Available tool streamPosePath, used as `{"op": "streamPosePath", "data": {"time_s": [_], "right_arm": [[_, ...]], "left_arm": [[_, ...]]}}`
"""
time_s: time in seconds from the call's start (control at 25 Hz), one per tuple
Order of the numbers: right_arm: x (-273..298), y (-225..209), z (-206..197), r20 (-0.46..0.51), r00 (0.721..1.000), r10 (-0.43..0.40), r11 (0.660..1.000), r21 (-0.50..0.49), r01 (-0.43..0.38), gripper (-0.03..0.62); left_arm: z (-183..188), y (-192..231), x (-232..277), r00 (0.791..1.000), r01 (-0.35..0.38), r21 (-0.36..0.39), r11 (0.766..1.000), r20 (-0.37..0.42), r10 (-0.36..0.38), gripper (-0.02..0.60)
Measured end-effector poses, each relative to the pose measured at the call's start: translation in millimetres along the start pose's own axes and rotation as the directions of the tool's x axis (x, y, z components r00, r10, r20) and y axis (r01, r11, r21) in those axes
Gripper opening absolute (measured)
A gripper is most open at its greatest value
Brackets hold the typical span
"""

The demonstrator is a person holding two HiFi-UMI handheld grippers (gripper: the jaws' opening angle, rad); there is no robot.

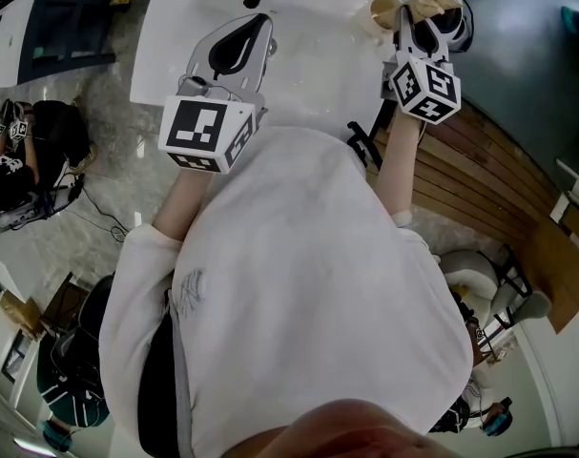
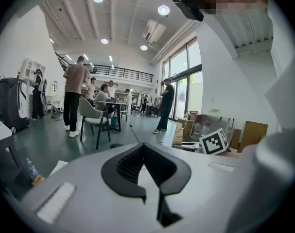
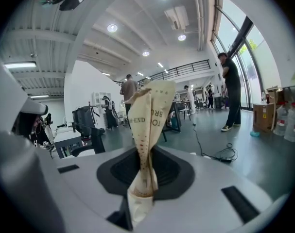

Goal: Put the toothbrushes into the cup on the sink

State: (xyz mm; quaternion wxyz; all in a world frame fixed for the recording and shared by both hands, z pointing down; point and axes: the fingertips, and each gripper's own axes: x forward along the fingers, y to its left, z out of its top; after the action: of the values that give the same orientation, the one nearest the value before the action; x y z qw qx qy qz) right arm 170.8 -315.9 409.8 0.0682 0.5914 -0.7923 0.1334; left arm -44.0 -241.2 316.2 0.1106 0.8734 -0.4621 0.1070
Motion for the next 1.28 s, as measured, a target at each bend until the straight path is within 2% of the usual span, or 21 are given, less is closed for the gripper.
{"op": "streamPosePath", "data": {"time_s": [0.6, 0.96, 1.28], "right_arm": [[2.0, -3.5, -29.8, -0.063, 0.997, -0.034, 0.999, -0.001, 0.034, 0.061], [2.5, -5.9, -32.2, -0.057, 0.997, -0.046, 0.999, 0.001, 0.046, 0.061], [1.5, -4.5, -38.4, -0.064, 0.998, -0.02, 1.0, 0.008, 0.02, 0.074]], "left_arm": [[0.5, -5.3, -2.5, 1.0, 0.005, -0.003, 1.0, 0.003, -0.005, -0.015], [0.9, -7.3, -2.4, 1.0, 0.007, -0.019, 1.0, 0.009, -0.006, -0.015], [-4.2, -7.3, -1.9, 1.0, 0.005, -0.027, 1.0, 0.007, -0.005, -0.015]]}}
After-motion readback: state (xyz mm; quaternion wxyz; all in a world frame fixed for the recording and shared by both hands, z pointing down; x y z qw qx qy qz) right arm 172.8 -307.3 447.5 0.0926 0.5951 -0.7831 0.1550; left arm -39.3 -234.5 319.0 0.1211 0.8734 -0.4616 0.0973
